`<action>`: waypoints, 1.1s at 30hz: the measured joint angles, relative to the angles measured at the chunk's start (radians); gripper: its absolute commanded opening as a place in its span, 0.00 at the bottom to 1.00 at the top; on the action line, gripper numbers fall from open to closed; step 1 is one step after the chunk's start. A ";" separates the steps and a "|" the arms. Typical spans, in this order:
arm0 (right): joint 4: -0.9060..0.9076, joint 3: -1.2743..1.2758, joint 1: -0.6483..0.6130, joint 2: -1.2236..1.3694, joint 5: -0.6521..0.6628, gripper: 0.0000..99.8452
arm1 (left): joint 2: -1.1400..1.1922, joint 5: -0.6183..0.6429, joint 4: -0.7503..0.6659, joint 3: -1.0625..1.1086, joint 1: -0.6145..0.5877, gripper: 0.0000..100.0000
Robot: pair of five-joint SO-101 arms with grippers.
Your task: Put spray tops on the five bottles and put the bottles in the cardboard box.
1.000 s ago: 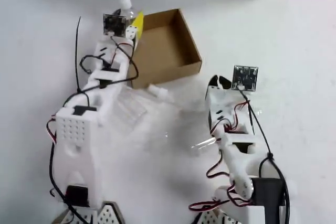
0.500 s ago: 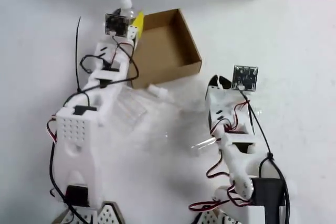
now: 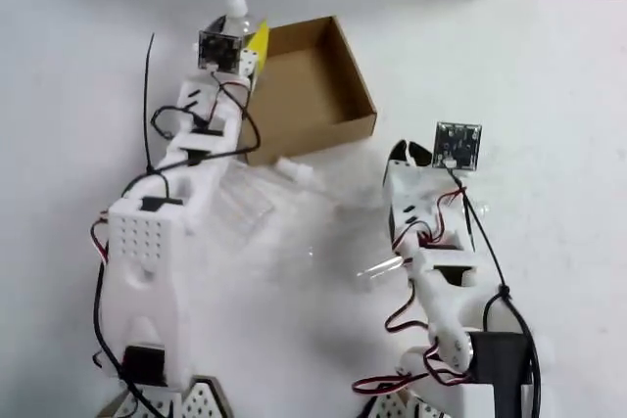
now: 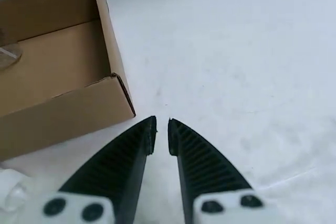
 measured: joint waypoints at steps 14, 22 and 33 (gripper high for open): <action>0.000 0.000 0.000 0.000 0.000 0.02 | 0.080 -0.002 -0.037 -0.080 0.000 0.04; 0.000 0.000 0.000 0.000 0.000 0.02 | 0.009 0.012 -0.044 0.029 0.002 0.14; 0.000 0.000 0.000 0.000 0.000 0.02 | 0.000 0.035 -0.043 0.035 0.002 0.22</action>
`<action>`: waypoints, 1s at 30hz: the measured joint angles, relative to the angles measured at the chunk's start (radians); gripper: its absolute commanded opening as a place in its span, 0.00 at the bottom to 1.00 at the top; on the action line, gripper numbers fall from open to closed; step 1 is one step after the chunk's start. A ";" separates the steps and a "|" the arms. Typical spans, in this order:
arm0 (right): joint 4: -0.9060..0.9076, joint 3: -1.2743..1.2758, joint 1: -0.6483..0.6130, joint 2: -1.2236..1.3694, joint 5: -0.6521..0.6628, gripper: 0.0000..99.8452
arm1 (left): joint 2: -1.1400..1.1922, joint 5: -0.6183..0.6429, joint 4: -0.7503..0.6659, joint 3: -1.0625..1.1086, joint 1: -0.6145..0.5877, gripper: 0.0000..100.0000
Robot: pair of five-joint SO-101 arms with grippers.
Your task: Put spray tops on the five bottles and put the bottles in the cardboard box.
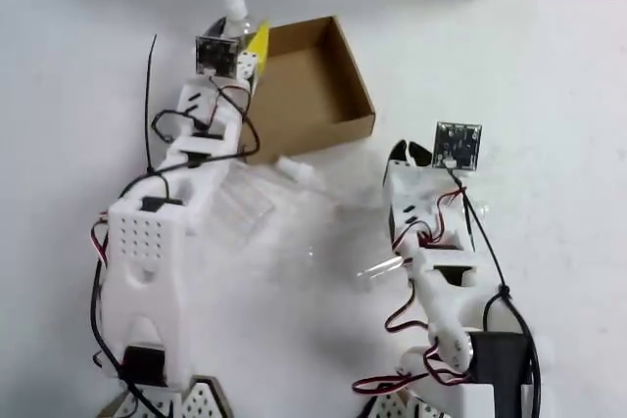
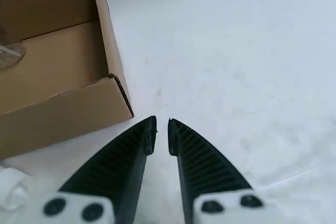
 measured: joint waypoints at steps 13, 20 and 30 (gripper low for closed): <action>0.000 0.000 0.000 0.000 0.000 0.02 | -0.005 0.003 0.034 0.002 0.002 0.25; 0.000 0.000 0.000 0.000 0.000 0.02 | -0.002 0.009 0.052 0.005 -0.003 0.31; 0.000 0.000 0.000 0.000 0.000 0.02 | -0.034 0.071 0.152 0.015 -0.014 0.31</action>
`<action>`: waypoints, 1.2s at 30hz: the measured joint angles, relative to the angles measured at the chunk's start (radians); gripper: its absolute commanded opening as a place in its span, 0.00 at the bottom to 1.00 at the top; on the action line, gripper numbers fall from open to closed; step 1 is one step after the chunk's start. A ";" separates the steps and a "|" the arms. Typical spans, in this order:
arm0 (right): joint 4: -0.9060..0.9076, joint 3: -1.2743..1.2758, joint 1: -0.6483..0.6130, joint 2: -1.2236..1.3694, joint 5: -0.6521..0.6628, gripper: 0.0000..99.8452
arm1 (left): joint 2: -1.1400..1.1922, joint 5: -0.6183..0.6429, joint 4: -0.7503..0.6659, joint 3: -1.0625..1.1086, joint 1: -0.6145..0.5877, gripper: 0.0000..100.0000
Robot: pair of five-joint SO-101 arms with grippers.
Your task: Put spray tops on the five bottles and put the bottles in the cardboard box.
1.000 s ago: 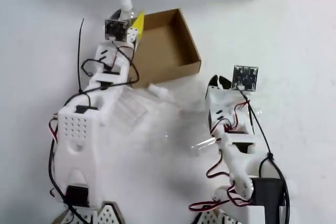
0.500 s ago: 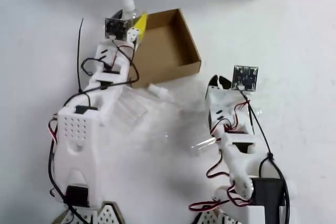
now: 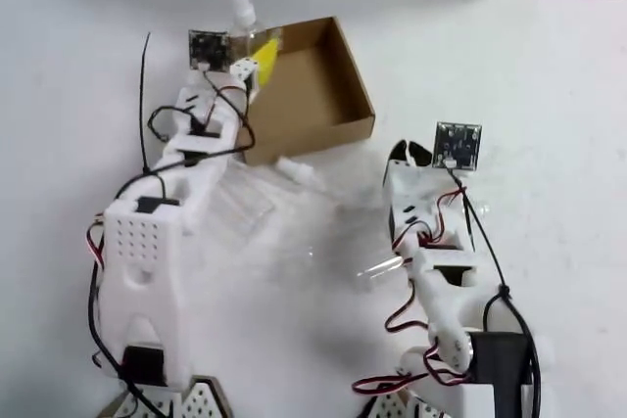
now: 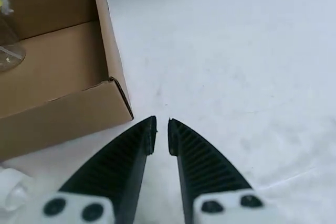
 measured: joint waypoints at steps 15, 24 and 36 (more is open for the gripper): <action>0.000 0.000 0.000 0.000 0.000 0.02 | -0.161 0.002 0.000 0.150 -0.014 0.31; 0.000 0.000 0.000 0.000 0.000 0.02 | -0.451 -0.035 0.000 0.474 -0.012 0.31; 0.000 0.000 0.000 0.000 0.000 0.02 | -0.875 -0.069 0.000 0.942 -0.012 0.31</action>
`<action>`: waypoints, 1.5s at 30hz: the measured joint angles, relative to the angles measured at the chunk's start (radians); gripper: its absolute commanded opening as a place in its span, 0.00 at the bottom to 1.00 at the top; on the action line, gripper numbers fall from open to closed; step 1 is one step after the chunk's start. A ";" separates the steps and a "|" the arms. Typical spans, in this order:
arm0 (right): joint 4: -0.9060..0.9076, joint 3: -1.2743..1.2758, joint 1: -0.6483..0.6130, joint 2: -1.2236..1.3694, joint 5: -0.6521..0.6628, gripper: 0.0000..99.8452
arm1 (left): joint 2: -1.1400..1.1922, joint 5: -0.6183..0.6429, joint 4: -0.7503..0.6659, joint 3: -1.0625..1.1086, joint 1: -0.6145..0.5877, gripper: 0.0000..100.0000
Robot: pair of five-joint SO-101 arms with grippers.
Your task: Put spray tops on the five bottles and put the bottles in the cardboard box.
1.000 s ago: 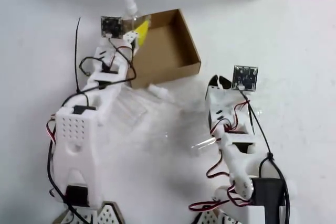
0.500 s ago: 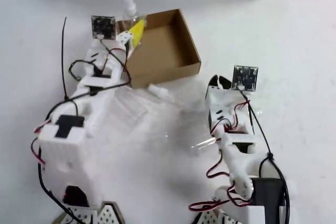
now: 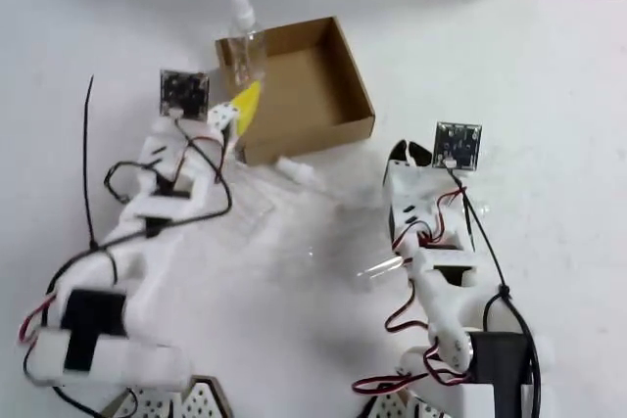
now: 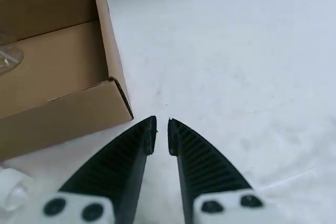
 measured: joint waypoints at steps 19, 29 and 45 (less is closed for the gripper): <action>0.000 0.000 0.000 0.000 0.000 0.02 | -0.689 -0.002 1.183 -0.031 -0.032 0.31; 0.060 0.000 0.000 0.000 0.083 0.02 | -0.862 0.037 1.356 0.092 -0.167 0.31; 0.658 -0.227 0.006 -0.066 0.104 0.02 | -0.937 0.106 1.255 0.345 -0.287 0.05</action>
